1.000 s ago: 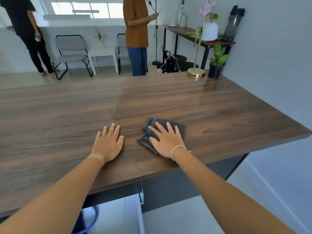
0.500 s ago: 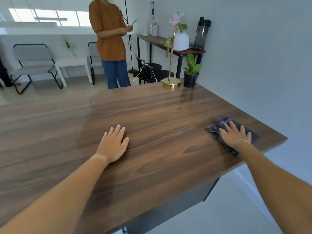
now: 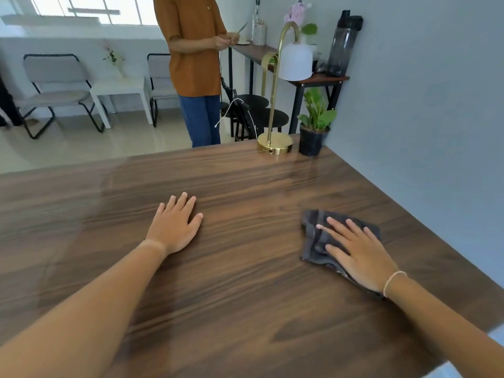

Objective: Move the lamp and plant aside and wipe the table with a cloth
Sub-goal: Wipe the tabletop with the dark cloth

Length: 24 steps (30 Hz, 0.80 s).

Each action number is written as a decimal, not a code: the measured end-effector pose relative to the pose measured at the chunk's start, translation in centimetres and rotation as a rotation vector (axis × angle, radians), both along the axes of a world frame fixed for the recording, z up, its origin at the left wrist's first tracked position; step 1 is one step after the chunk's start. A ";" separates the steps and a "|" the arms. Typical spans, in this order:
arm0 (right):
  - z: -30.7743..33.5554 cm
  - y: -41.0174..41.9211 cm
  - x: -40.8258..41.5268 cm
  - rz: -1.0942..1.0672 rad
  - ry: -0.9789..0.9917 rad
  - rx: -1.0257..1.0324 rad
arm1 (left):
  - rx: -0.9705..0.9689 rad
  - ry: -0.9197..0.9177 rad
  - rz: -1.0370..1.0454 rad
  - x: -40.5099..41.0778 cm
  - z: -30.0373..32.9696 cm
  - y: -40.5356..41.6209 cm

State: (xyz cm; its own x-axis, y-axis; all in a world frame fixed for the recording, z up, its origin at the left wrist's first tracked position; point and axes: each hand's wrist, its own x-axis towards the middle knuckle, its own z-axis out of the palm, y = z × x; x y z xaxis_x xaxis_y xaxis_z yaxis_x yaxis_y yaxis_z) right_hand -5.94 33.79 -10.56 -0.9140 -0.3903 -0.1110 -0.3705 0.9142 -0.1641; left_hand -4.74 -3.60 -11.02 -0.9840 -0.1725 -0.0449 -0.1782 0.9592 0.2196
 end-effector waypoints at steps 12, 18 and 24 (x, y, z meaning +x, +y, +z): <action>-0.3 -20.5 -8.4 0.313 -0.037 -0.032 | 0.327 0.112 0.128 -0.9 0.3 -1.6; 0.4 -12.3 -3.5 0.537 -0.075 -0.133 | 0.126 0.011 0.224 1.4 0.7 -9.3; 0.0 -17.0 -15.9 0.103 -0.020 0.059 | 0.121 0.028 0.197 1.9 0.9 -14.6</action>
